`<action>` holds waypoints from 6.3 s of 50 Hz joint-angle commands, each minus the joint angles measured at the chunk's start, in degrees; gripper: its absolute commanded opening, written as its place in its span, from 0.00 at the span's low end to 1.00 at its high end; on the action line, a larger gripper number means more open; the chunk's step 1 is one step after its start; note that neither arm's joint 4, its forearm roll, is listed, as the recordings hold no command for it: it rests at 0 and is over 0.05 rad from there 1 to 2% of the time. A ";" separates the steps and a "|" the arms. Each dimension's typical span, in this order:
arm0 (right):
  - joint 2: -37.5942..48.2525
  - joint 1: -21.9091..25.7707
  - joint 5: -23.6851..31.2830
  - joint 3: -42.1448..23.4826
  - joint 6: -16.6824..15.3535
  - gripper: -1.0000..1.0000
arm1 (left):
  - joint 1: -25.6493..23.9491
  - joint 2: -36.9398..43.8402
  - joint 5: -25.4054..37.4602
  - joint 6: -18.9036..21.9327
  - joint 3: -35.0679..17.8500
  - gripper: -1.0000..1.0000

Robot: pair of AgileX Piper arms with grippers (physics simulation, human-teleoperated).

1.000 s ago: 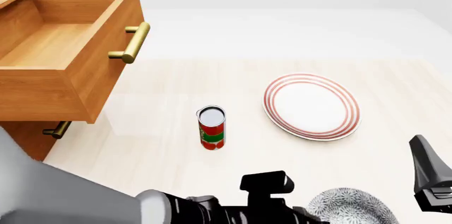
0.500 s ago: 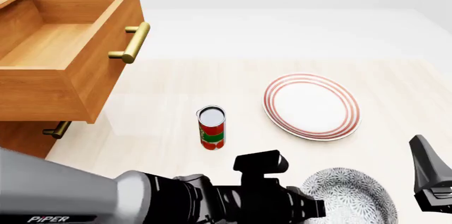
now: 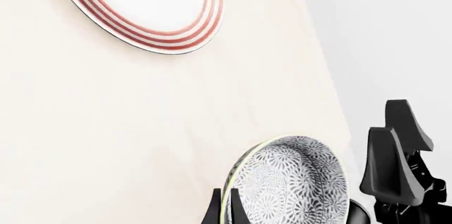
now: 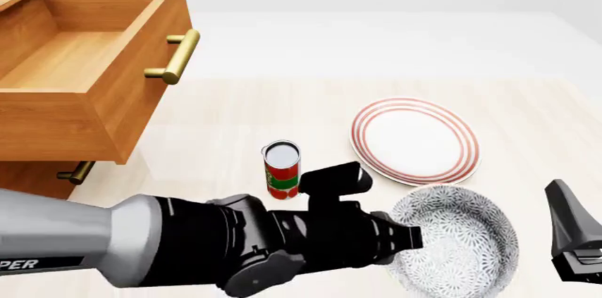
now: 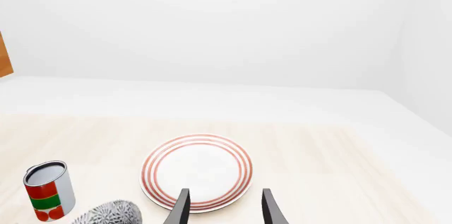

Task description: Put the bowl in the top drawer of the cabinet.

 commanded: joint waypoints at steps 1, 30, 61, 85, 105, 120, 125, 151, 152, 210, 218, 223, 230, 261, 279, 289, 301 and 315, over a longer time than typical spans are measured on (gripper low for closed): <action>0.00 -0.01 0.00 0.00 -0.01 1.00 | 1.40 -2.97 2.21 1.11 -1.00 0.00; 0.00 0.00 -0.01 0.00 -0.01 1.00 | 6.83 -10.24 8.70 3.60 -3.68 0.00; 0.00 0.00 0.00 0.00 0.00 1.00 | 11.79 -16.42 16.53 7.73 -7.62 0.00; 0.00 0.00 -0.01 0.00 0.00 1.00 | 15.21 -20.55 21.74 10.10 -10.79 0.00; 0.00 -0.01 0.02 0.00 0.00 1.00 | 19.07 -25.77 24.58 10.94 -10.50 0.00; 0.00 0.00 0.00 0.00 0.00 1.00 | 22.25 -28.66 27.00 11.90 -11.27 0.00; 0.00 0.00 -0.01 0.00 0.00 1.00 | 23.07 -29.49 27.81 12.17 -11.61 0.00; 0.00 0.01 0.00 0.00 -0.01 1.00 | 29.21 -31.81 34.77 14.57 -15.86 0.00; 0.00 0.00 0.00 0.00 0.00 1.00 | 29.81 -31.81 35.62 14.80 -16.64 0.00; 0.00 0.00 -0.01 0.00 0.00 1.00 | 45.85 -35.50 49.31 17.58 -26.83 0.00; 0.00 0.01 0.00 0.00 0.00 1.00 | 48.26 -37.20 50.54 16.67 -26.89 0.00; 0.00 -0.01 0.00 0.00 0.00 1.00 | 49.65 -37.87 51.17 16.38 -27.12 0.00; 0.00 0.00 0.01 0.00 -0.01 1.00 | 52.20 -38.98 51.67 15.82 -26.88 0.00; 0.00 0.00 0.00 0.00 0.00 1.00 | 63.12 -39.46 53.17 15.88 -26.14 0.00; 0.00 0.00 -0.01 0.00 0.00 1.00 | 67.02 -36.81 53.56 17.50 -27.74 0.00; 0.00 0.01 0.00 0.00 0.00 1.00 | 68.02 -34.73 52.95 18.61 -27.69 0.00; 0.00 -0.02 -0.01 0.00 0.00 1.00 | 69.23 -33.12 52.22 19.10 -27.84 0.00; 0.00 0.00 0.01 0.00 -0.01 1.00 | 70.69 -32.05 52.26 19.77 -28.29 0.00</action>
